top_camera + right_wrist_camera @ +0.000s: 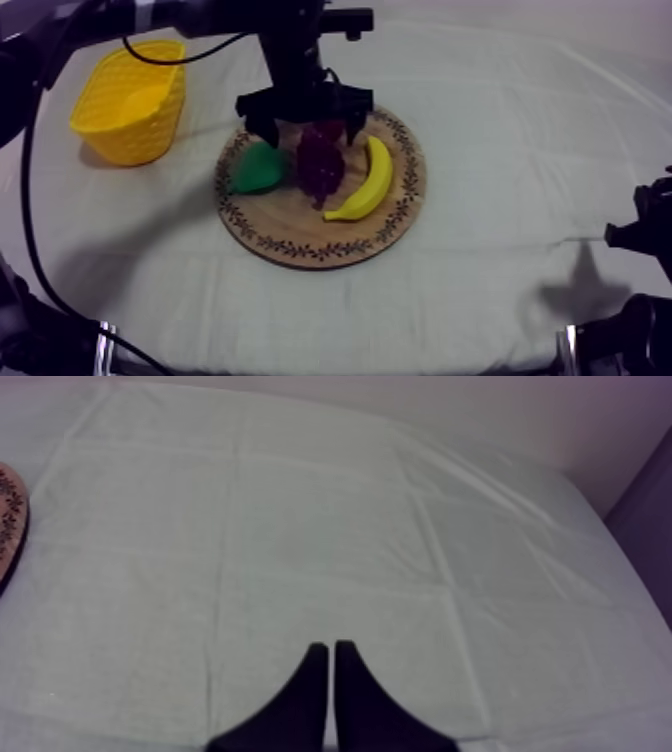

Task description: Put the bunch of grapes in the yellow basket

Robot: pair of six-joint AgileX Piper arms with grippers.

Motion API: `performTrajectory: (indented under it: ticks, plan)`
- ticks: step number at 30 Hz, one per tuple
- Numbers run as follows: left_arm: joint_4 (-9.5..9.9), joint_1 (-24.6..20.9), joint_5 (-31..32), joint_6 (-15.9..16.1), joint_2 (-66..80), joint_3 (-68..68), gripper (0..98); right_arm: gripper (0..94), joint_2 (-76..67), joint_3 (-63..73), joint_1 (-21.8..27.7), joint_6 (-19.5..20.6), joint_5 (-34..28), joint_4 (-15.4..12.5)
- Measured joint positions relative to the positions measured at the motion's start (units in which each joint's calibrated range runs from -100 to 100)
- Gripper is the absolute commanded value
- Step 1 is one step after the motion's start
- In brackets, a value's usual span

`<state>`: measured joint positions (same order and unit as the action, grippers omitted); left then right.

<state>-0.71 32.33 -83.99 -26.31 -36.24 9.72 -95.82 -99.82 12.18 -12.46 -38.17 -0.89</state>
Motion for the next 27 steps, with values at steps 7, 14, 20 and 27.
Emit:
performTrajectory:
  ticks: [7, 14, 20, 27]
  plan:
    - [-0.73, -0.9, 0.0, 1.4, -4.7, 2.9, 94.0, 0.3, 0.0, 0.0, 0.0, 0.0, 0.0, 0.0]
    - [-1.25, -1.0, -1.3, 2.6, -8.1, 5.9, 89.7, 0.3, 0.0, 0.0, 0.0, 0.0, 0.0, 0.0]
    - [-1.37, -0.6, -2.3, 3.3, -9.7, 7.6, 68.2, 0.3, 0.0, 0.0, 0.0, 0.0, 0.0, 0.0]
    - [-1.37, -0.4, -3.1, 3.5, -11.1, 7.8, 48.0, 0.3, 0.0, 0.0, 0.0, 0.0, 0.0, 0.0]
